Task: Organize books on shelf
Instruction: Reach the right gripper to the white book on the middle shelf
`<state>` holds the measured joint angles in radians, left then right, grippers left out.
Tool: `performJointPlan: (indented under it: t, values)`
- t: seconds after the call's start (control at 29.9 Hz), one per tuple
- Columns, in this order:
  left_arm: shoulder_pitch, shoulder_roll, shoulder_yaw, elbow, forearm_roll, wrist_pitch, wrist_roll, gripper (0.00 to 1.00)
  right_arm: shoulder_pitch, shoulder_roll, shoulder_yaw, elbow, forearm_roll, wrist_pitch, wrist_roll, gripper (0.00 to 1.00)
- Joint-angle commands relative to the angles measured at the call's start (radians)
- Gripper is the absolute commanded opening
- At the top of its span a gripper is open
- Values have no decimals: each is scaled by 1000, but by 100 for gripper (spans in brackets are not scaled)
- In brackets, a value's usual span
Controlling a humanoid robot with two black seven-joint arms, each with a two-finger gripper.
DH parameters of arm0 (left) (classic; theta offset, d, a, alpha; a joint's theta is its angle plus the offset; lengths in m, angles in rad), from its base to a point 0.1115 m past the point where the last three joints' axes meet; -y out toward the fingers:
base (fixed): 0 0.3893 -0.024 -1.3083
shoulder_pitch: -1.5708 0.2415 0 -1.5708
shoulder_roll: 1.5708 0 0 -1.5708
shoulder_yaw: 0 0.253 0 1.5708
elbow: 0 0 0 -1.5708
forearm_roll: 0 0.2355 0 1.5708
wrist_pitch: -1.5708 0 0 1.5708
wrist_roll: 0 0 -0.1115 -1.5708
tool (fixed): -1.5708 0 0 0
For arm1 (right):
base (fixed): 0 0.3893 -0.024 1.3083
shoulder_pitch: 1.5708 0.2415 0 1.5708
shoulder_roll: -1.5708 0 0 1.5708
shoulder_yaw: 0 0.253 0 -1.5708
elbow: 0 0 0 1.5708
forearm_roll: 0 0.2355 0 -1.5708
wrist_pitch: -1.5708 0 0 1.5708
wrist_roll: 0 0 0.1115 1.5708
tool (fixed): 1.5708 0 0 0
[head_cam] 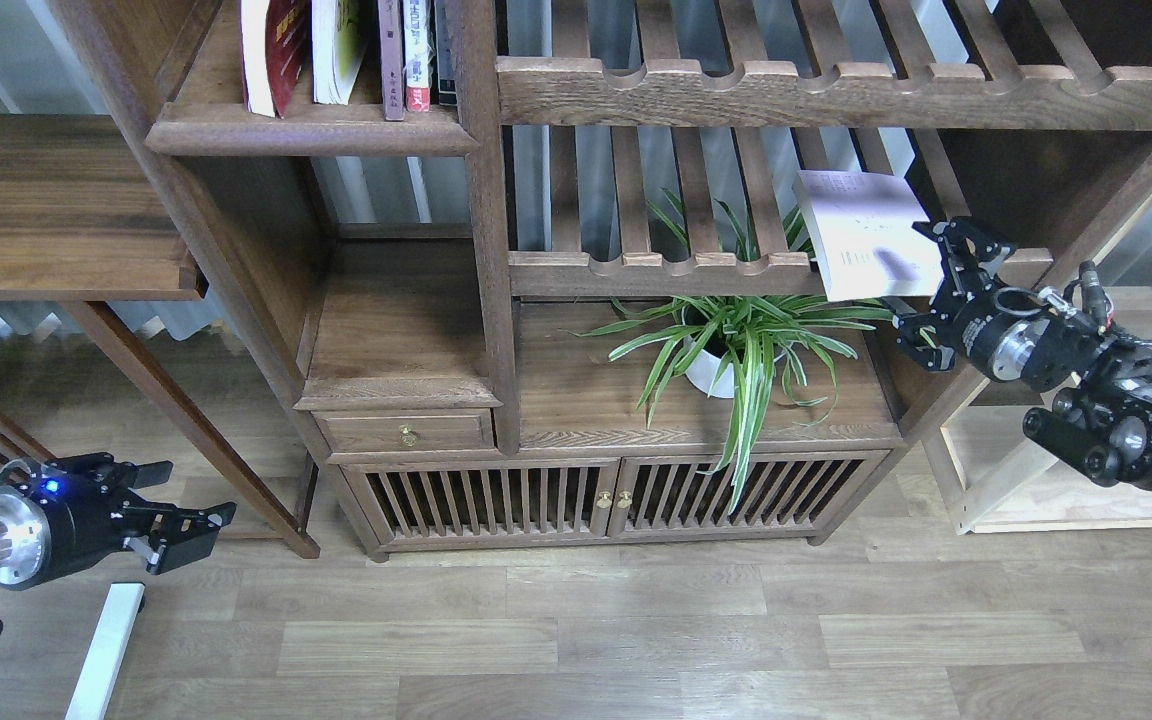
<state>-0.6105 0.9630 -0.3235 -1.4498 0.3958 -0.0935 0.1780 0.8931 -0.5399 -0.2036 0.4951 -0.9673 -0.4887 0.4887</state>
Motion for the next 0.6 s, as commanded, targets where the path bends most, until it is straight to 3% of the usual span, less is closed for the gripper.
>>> performJointPlan:
  t: [0.0, 0.3, 0.57]
  values:
    - [0, -4, -3, 8, 0, 0, 0, 86, -11, 11, -2, -29, -1, 0, 0, 91]
    - [0, -13, -5, 19, 0, 0, 1, 86, -26, 81, -11, -139, 7, 0, 0, 91]
    - [-2, -13, -6, 20, 0, 0, 0, 86, -25, 139, -11, -222, 7, 0, 0, 83]
